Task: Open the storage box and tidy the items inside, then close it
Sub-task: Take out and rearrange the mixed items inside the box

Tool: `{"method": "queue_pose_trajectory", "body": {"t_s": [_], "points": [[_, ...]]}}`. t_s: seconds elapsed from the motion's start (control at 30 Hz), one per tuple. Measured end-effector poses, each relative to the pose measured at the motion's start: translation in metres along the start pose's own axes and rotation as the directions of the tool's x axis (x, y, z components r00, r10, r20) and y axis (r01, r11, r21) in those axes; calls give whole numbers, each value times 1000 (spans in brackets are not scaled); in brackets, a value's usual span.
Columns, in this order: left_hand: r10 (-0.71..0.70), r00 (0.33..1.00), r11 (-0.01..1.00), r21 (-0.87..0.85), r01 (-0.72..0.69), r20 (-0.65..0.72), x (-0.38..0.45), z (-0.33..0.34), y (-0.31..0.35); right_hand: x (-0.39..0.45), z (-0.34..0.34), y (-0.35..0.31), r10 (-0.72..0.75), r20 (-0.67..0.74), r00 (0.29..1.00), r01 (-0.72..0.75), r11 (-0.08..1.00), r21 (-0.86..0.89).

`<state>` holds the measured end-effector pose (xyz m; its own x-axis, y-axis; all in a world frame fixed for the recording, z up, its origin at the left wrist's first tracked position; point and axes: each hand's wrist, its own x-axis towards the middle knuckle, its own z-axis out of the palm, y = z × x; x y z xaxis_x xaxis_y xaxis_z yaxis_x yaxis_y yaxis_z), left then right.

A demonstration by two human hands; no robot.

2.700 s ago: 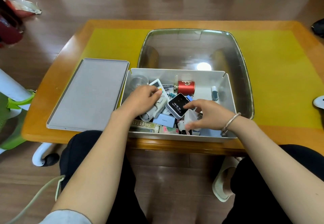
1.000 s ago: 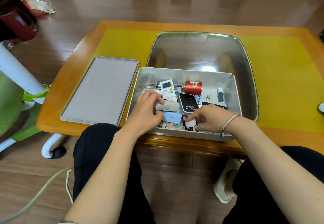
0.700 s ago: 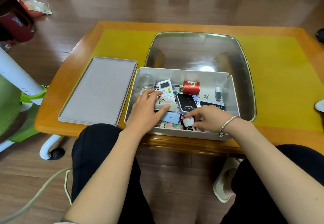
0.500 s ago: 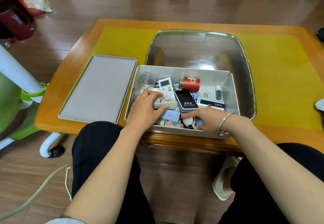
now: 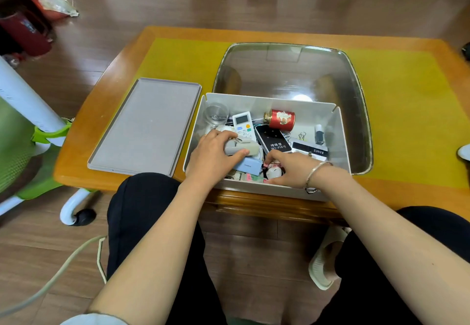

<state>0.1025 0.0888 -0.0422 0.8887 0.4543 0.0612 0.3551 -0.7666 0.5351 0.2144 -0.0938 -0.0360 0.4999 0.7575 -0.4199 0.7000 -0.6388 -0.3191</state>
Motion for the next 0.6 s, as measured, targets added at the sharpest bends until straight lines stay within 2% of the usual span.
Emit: {"method": "queue_pose_trajectory", "body": {"t_s": [0.1, 0.23, 0.33, 0.47, 0.53, 0.6], "points": [[-16, 1000, 1000, -15, 16, 13, -1, -1, 0, 4, 3, -5, 34, 0, 999, -34, 999, -28], [-37, 999, 997, -71, 37, 4, -1, -2, 1, 2, 2, -3, 54, -42, 998, -51, 995, 85], [-38, 998, 992, -114, 44, 53, 0, -4, 0, -3, -2, -2, 39, -78, 996, -30, 993, 115], [-9, 992, 992, -122, 25, 124, 0, -8, -2, -17, -12, -2, -4, -100, 995, 38, 938, 344], [-8, 992, 991, -130, 25, 128, -1, -9, -2, -25, -16, 2, 23, -175, 984, 56, 900, 433], [-8, 995, 995, -101, 19, 104, -2, -9, -1, -31, -19, 8, 112, -285, 952, 51, 861, 506]]}}
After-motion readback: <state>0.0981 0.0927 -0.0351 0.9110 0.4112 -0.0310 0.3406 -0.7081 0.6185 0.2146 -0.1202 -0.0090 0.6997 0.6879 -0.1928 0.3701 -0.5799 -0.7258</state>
